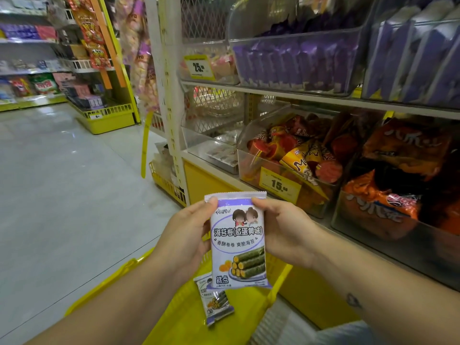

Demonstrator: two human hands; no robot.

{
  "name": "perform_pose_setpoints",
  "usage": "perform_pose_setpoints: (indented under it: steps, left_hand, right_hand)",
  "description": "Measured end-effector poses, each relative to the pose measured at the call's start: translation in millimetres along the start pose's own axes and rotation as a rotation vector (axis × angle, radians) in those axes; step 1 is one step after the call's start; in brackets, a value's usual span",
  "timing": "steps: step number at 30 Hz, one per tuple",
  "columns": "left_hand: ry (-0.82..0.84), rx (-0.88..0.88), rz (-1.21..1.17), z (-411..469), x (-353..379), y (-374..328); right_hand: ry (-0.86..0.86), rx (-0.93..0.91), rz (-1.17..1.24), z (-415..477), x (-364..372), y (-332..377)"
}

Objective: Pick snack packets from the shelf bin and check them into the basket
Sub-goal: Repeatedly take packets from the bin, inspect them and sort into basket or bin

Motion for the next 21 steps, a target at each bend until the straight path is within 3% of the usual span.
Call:
perform_pose_setpoints:
  steps: [5, 13, 21]
  left_hand:
    - [-0.034, -0.029, -0.039, 3, -2, -3]
    - [0.086, -0.091, -0.133, 4, 2, -4]
    - [0.367, -0.140, 0.184, -5, 13, -3]
  right_hand:
    - [-0.032, -0.051, -0.026, -1, -3, 3]
    - [-0.033, -0.069, -0.020, 0, -5, 5]
    - [-0.190, -0.209, 0.083, -2, -17, 27]
Point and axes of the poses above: each hand's wrist, its own z-axis towards the middle knuckle, its own x-axis out of the palm, y = z × x, the point moved 7 cm from there along z, towards the middle knuckle, and after that the axes turned 3 degrees about y, right-handed, at the moved point
